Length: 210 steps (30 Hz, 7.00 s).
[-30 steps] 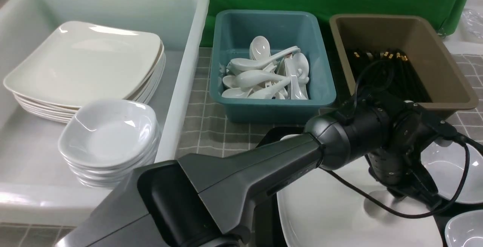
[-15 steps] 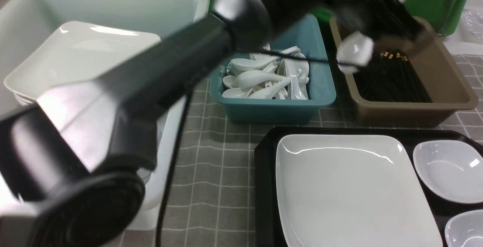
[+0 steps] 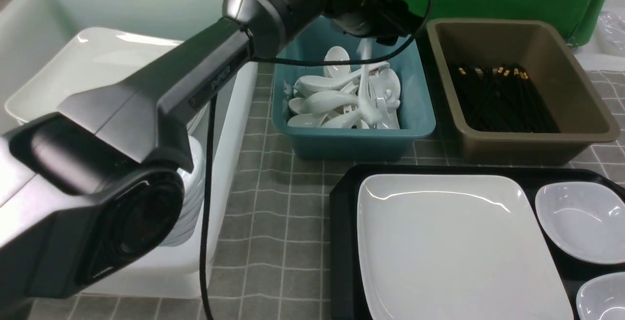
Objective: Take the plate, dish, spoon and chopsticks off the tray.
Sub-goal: Use the left arm to put the soup spoon into the small storage box in the middle, then use the right arm to grab a small plate from the dinner plate, then use the right arm to put the small plate into the large storage box on the left, then use the right arm to grab a small plate from the dinner plate, then use the right arm to put the small plate into the large storage box on the left
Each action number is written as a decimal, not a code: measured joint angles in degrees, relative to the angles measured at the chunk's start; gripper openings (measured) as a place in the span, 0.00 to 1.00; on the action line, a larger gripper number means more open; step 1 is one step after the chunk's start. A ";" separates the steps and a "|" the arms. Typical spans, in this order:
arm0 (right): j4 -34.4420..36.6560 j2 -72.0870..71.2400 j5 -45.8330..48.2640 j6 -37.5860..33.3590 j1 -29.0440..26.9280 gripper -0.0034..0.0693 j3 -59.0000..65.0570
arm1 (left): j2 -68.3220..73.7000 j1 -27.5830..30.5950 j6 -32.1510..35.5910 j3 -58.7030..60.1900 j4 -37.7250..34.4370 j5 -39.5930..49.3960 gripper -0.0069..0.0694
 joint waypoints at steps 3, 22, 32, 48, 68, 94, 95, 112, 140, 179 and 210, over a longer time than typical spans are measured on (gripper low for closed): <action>0.07 0.00 -0.06 -0.59 0.00 0.09 0.00 | -1.82 -0.11 0.80 0.00 -1.72 9.06 0.73; -15.60 3.71 5.40 3.41 0.00 0.10 0.12 | -12.69 -8.27 9.95 27.17 -11.74 24.08 0.09; -10.75 24.04 7.75 -1.64 1.33 0.54 1.65 | -33.27 -9.72 9.95 41.29 -12.80 17.47 0.09; -23.70 40.83 -15.86 8.98 11.32 0.80 13.09 | -59.63 -9.72 14.20 69.90 -19.91 2.62 0.09; -20.75 26.08 1.52 7.74 11.39 0.13 -4.07 | -57.34 -6.42 15.37 70.61 -13.70 1.66 0.09; 0.35 74.68 -13.91 -11.30 53.06 0.13 -68.29 | -86.99 41.00 15.70 81.26 -23.99 6.34 0.10; -1.30 76.77 -14.26 -11.37 53.56 0.13 -70.67 | -87.68 41.00 15.70 81.83 -23.93 6.40 0.10; -5.84 82.11 -6.20 -7.01 55.70 0.69 -76.08 | -88.87 41.00 15.76 83.39 -22.50 7.58 0.10; -35.82 57.33 8.39 14.01 16.21 0.56 -22.53 | -72.39 6.15 23.37 83.39 -31.63 6.89 0.10; -45.27 62.37 -10.35 15.63 16.49 0.24 -11.55 | -66.92 0.30 26.54 83.39 -30.42 1.68 0.10; -15.91 70.44 -14.15 1.99 56.47 0.14 -64.56 | -77.81 32.25 -0.68 66.25 -6.04 13.50 0.10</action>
